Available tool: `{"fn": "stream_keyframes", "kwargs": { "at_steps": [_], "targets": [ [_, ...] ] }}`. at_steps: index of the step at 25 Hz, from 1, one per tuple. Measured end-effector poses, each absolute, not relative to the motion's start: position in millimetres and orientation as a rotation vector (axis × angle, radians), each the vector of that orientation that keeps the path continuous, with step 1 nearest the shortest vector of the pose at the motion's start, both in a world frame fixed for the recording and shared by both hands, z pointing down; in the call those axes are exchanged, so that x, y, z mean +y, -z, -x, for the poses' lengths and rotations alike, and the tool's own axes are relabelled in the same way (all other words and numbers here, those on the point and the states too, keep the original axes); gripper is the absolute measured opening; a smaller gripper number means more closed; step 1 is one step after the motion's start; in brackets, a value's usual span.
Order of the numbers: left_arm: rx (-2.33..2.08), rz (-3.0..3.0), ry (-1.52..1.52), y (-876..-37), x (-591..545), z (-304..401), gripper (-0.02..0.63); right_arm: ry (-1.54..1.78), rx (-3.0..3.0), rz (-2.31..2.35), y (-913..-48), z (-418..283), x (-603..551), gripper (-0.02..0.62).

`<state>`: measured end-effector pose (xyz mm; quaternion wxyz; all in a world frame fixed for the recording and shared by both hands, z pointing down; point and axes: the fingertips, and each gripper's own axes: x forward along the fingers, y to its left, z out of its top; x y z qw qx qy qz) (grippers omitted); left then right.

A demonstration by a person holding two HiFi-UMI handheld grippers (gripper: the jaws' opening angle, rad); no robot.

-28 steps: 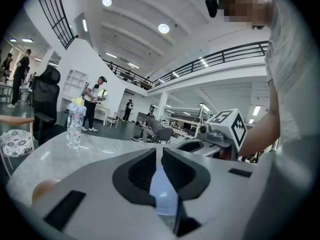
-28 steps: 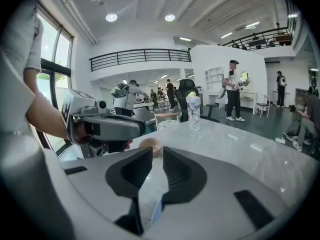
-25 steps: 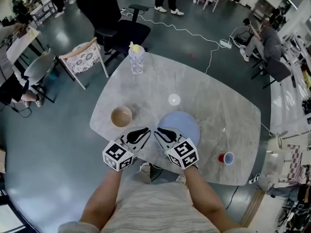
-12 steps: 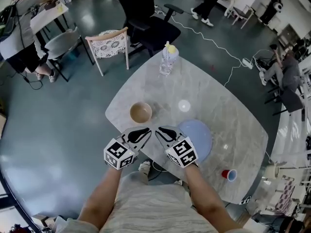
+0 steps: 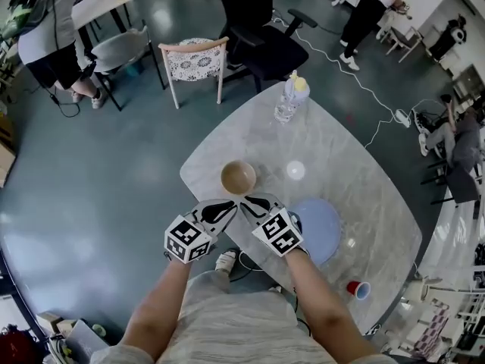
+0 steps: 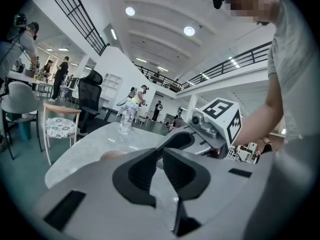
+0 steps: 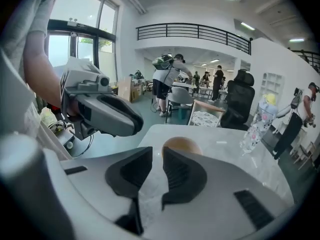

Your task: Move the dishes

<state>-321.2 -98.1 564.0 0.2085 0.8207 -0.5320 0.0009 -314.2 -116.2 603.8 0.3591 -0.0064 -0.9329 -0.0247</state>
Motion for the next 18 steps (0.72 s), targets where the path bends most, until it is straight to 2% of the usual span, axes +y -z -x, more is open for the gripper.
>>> {"fn": "stream_keyframes", "kwargs": {
  "at_steps": [18],
  "targets": [
    [-1.537, -2.207, 0.016, -581, -94, 353, 0.055, 0.457, -2.069, 0.274, -671, 349, -123, 0.081]
  ]
}}
